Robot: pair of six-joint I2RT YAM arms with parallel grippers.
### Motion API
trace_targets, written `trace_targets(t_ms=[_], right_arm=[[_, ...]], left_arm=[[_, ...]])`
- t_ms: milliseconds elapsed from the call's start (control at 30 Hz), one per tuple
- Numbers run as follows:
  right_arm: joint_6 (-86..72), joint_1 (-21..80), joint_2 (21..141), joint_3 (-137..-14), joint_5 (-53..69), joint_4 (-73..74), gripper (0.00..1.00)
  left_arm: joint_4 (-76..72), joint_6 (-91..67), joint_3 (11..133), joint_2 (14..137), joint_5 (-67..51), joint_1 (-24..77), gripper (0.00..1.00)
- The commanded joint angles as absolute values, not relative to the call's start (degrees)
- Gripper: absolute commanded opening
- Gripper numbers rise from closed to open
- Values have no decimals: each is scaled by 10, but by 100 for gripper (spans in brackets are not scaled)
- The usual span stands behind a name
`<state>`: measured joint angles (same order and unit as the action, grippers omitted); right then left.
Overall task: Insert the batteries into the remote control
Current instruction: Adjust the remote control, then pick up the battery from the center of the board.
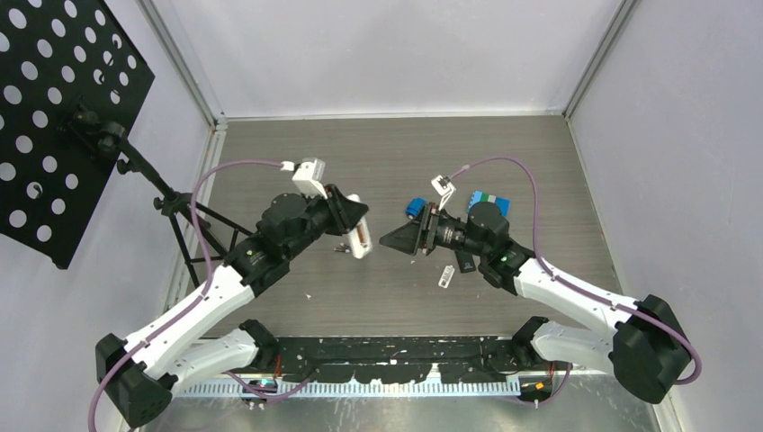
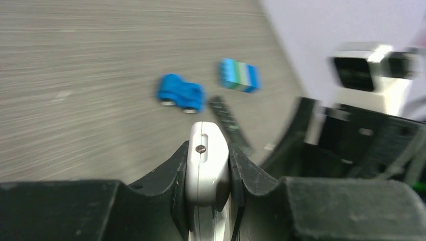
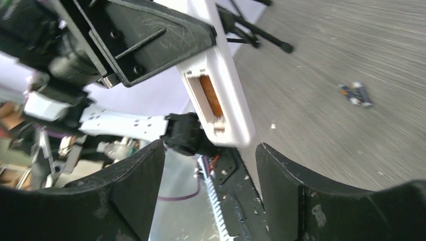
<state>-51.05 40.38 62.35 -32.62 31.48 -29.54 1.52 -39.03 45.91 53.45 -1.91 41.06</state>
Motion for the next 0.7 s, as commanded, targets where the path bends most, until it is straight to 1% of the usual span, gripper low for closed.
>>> trace_targets(t_ms=[0,67,133,200,333,500,567,667], right_arm=[[-444,403,628,-387,196,-129,65],[-440,407,666,-421,146,-66,54],[-432,418,715,-460,105,-22,44],[-423,439,766,-502,56,11,40],[-380,470,905,-635,4,109,41],[-337,512,1067,-822,-29,242,50],[-343,534,1109,-861,-63,266,52],[-346,553,1142,-889,-103,269,54]], left_arm=[[192,-299,495,517,247,405,0],[219,-301,495,513,298,405,0],[230,-301,490,506,319,405,0],[232,-302,483,498,325,405,0],[254,-313,479,485,350,405,0],[287,-338,478,478,378,405,0],[287,-338,474,476,374,405,0],[284,-339,469,475,367,405,0]])
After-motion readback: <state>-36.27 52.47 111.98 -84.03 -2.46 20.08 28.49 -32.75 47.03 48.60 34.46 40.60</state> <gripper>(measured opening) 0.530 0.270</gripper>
